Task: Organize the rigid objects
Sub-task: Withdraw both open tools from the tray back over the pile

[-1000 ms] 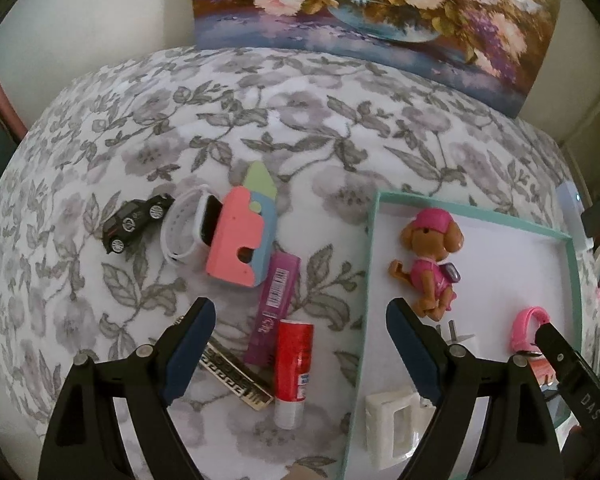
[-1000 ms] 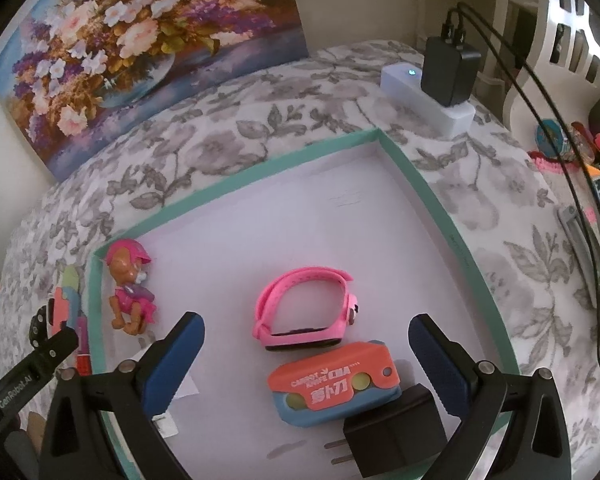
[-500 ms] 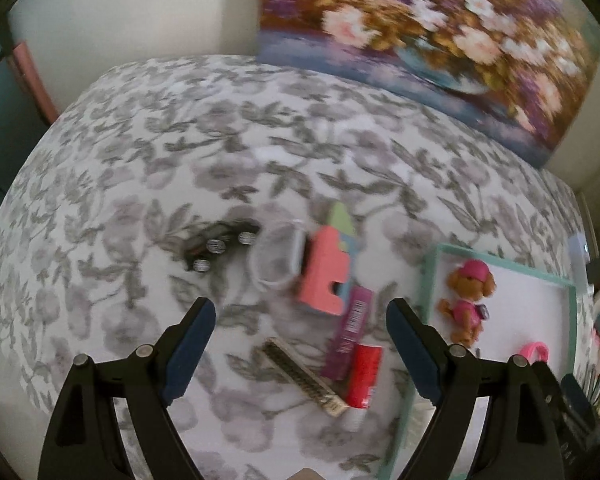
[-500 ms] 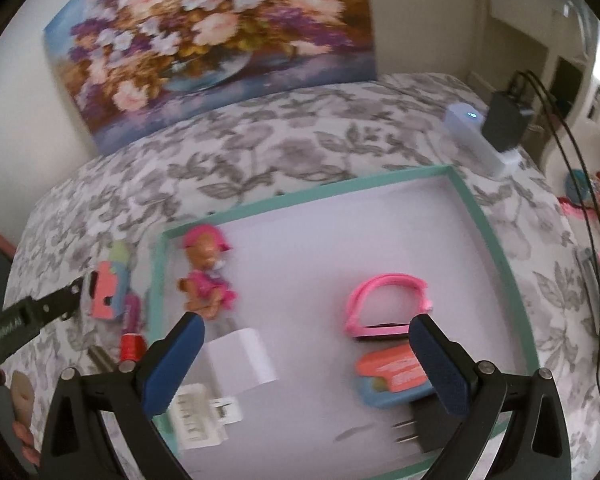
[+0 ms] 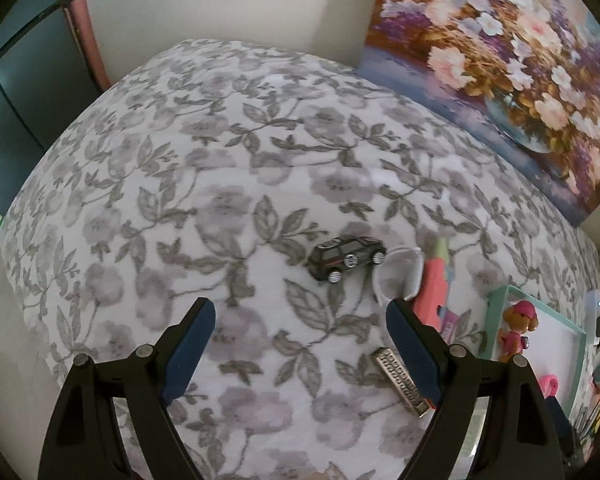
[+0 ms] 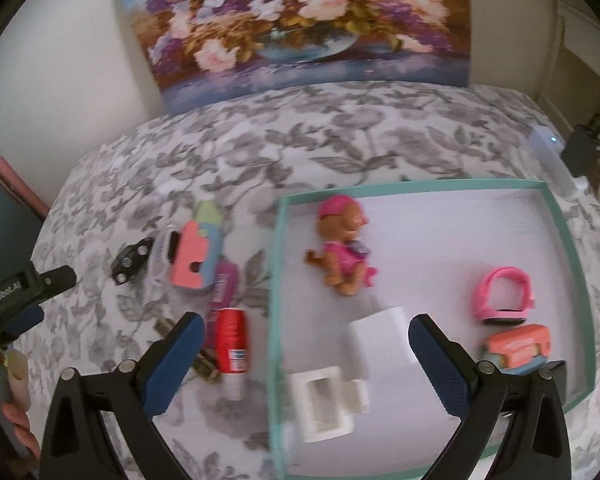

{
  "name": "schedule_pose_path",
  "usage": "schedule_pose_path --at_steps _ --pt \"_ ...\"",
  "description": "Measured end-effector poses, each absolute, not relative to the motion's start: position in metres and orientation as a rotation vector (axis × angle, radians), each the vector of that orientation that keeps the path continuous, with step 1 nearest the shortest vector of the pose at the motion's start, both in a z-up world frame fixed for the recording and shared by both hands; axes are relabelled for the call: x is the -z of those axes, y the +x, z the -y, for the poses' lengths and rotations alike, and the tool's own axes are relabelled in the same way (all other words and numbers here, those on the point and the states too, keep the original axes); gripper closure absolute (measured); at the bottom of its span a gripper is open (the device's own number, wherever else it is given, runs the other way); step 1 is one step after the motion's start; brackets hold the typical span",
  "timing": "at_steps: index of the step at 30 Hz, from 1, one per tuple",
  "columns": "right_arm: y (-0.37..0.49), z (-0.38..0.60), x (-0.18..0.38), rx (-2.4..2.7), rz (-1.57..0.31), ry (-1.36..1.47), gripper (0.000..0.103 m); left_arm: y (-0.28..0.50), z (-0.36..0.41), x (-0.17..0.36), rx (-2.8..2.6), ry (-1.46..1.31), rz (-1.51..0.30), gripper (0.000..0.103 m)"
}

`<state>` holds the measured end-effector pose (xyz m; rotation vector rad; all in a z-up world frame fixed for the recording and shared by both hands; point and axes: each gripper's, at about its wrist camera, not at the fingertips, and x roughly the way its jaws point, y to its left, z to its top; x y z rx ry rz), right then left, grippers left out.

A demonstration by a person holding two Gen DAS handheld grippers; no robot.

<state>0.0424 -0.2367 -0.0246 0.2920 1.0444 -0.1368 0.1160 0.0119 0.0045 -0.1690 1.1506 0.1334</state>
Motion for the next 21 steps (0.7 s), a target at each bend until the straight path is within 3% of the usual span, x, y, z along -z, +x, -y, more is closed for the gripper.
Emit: schedule_pose_path --at_steps 21 --pt "0.056 0.212 0.032 0.151 -1.09 0.252 0.0 0.116 0.009 0.053 0.051 -0.107 -1.316 0.015"
